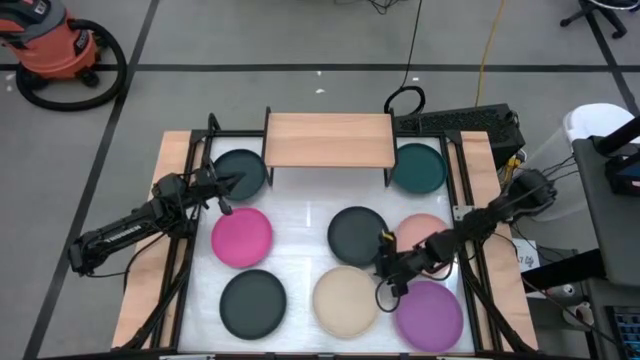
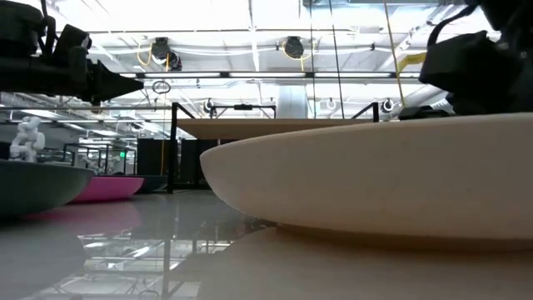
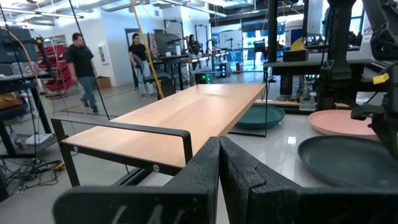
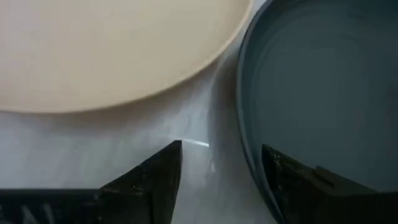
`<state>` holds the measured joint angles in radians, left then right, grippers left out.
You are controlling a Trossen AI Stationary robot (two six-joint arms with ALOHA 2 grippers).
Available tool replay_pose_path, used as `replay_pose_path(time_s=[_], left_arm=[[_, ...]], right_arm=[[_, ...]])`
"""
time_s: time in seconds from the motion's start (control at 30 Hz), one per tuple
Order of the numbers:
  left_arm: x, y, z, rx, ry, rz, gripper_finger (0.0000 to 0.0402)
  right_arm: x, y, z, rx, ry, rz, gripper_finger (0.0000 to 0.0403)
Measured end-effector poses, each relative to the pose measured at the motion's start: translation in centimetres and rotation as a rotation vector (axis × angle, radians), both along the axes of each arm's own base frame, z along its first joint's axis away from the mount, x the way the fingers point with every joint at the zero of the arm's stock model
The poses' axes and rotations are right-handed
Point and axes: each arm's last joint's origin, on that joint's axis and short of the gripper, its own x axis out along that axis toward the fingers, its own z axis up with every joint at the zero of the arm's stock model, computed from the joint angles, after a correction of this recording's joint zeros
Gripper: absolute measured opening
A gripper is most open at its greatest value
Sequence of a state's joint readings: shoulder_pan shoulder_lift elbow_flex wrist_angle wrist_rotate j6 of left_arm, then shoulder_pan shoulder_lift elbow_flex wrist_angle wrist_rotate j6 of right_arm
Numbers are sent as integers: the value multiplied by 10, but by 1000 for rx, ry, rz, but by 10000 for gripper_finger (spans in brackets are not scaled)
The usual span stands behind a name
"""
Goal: Place and stack plates onto a shelf
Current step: Put the top black plate on the shelf
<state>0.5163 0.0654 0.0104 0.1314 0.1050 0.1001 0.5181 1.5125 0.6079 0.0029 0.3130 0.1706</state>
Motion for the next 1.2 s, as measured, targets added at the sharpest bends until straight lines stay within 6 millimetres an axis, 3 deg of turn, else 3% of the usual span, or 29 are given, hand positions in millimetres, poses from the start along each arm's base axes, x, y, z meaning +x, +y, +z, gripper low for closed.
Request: replay_pose_path(time_s=[0.27,0.67,0.8,0.93,1.2], left_arm=[[0,0,0,0,0,0,17],[0,0,0,0,0,0,17],[0,0,0,0,0,0,17],[0,0,0,0,0,0,17],[0,0,0,0,0,0,17]], right_arm=[[1,-6,1,-176,-61,-68,180],[4,-16,-1,-147,-9,-43,14],[4,-16,4,-192,-30,-9,8],[9,-15,23,-199,-100,26,4],[18,-12,95,-228,-497,83,2]])
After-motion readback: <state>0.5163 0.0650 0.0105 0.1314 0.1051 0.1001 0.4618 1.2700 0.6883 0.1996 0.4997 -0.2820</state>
